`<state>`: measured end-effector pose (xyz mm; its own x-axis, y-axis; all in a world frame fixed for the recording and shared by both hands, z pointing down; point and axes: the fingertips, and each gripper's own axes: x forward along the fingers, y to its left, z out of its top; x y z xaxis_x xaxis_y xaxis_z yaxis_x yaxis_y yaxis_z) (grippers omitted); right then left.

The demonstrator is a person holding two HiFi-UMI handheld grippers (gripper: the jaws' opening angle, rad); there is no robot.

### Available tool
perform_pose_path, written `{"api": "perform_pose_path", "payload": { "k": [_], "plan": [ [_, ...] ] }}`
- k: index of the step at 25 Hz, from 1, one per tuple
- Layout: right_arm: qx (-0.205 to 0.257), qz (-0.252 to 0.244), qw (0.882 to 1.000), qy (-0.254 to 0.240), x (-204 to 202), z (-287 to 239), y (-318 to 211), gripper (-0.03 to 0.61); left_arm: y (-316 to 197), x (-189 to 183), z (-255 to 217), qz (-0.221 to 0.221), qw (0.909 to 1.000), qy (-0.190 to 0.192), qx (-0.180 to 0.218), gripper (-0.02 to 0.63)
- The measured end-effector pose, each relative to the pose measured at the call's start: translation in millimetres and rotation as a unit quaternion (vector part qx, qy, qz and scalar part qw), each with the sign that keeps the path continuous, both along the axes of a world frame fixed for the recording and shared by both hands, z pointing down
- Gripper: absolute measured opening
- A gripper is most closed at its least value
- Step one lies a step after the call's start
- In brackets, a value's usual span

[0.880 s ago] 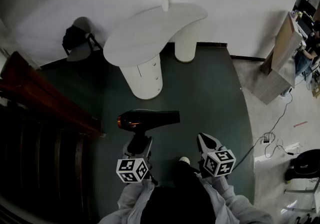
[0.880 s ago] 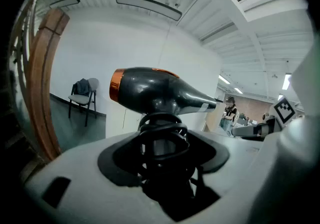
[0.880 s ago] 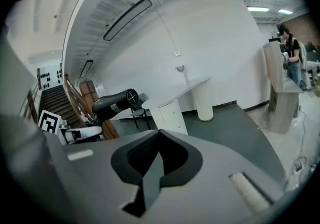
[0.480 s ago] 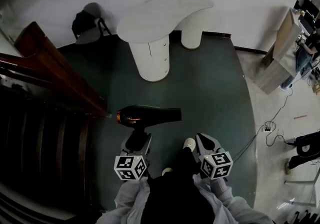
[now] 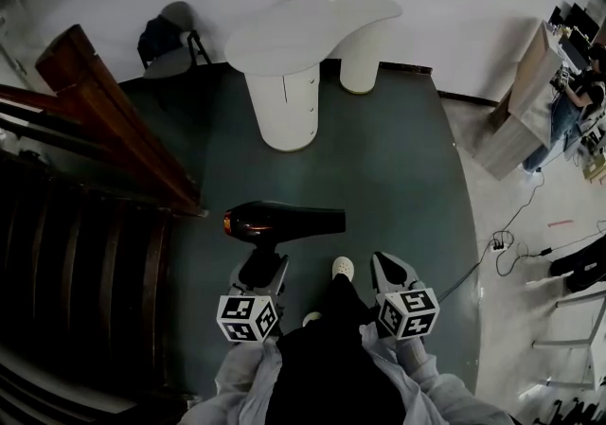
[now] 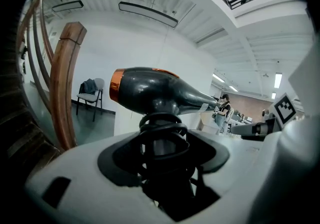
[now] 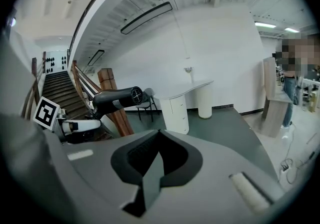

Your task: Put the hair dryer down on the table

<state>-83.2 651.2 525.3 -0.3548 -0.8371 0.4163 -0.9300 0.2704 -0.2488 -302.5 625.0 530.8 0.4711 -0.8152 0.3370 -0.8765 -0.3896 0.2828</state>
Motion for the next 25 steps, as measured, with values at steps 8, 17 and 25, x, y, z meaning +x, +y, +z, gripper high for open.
{"api": "perform_pose_path", "payload": {
  "k": [8,17,25],
  "plan": [
    [-0.001,-0.018,1.0,0.001,6,1,-52,0.011,-50,9,-1,-0.014,0.9999,0.001,-0.001,0.279],
    [0.013,-0.043,0.999,0.006,45,-12,-190,0.011,-181,45,-7,-0.032,0.9995,0.006,0.006,0.279],
    [0.019,-0.053,0.998,0.006,91,-21,-297,0.011,-284,87,-16,-0.044,0.9989,0.004,0.013,0.279]
  ]
}}
